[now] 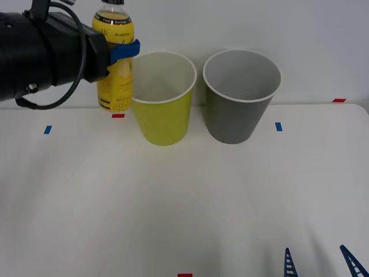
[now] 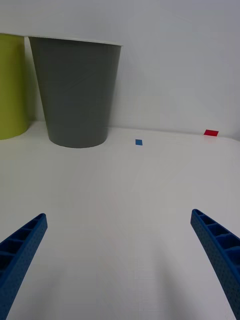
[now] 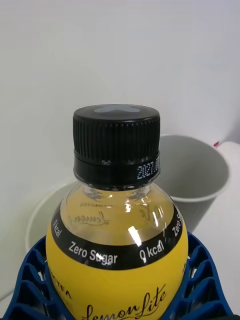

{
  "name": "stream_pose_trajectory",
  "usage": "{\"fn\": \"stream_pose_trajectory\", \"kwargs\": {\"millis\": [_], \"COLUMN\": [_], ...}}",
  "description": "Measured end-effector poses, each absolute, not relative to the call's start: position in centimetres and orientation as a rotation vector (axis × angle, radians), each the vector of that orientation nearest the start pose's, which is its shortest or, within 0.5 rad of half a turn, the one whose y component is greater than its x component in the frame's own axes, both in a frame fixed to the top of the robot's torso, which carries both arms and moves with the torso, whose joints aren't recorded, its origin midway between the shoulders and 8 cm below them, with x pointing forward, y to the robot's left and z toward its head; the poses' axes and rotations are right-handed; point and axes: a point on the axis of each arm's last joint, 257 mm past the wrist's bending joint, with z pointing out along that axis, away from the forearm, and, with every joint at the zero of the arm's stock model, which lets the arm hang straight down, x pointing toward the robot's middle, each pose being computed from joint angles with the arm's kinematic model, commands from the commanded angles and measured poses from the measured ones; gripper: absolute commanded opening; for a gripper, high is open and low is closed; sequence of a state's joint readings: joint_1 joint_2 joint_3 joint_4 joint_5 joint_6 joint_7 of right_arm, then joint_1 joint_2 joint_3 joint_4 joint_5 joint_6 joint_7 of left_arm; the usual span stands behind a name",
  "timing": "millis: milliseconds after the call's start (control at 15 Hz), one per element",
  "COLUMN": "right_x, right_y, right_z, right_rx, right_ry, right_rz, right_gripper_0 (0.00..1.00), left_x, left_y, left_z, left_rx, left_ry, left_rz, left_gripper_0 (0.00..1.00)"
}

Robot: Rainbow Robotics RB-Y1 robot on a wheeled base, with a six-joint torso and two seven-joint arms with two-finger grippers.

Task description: Put cans in the gray bin and PET bottles in the light green bin.

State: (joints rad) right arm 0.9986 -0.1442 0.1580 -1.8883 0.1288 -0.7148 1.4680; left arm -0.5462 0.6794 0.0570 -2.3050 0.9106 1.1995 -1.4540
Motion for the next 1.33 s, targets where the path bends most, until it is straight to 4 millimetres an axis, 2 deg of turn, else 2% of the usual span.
{"fn": "stream_pose_trajectory", "kwargs": {"millis": [133,267,600,733,933,1000,1067,1333], "right_x": [23.1,23.1,23.1,23.1,23.1,23.1,23.1,23.1], "right_y": [-25.4,-25.4,-25.4,-25.4,-25.4,-25.4,-25.4,-25.4], "right_z": [-26.5,-26.5,-26.5,-26.5,-26.5,-26.5,-26.5,-26.5], "right_rx": [-0.084,-0.084,-0.084,-0.084,-0.084,-0.084,-0.084,-0.084], "right_ry": [1.513,1.513,1.513,1.513,1.513,1.513,1.513,1.513], "right_rz": [-0.078,-0.078,-0.078,-0.078,-0.078,-0.078,-0.078,-0.078], "right_gripper_0": [1.0,1.0,1.0,1.0,1.0,1.0,1.0,1.0], "left_x": [49.3,51.9,57.5,59.3,60.4,60.6,60.7,60.6], "left_y": [10.7,9.4,6.8,6.7,6.4,6.3,6.1,6.0], "left_z": [8.9,9.4,9.1,9.0,8.8,8.8,8.8,8.7], "left_rx": [0.625,0.613,0.59,0.56,0.574,0.569,0.565,0.553], "left_ry": [1.626,1.583,1.506,1.475,1.433,1.427,1.425,1.432], "left_rz": [-0.387,-0.377,-0.346,-0.353,-0.32,-0.324,-0.329,-0.354], "left_gripper_0": [0.0,0.0,0.0,0.0,0.0,0.07,1.0,1.0]}}
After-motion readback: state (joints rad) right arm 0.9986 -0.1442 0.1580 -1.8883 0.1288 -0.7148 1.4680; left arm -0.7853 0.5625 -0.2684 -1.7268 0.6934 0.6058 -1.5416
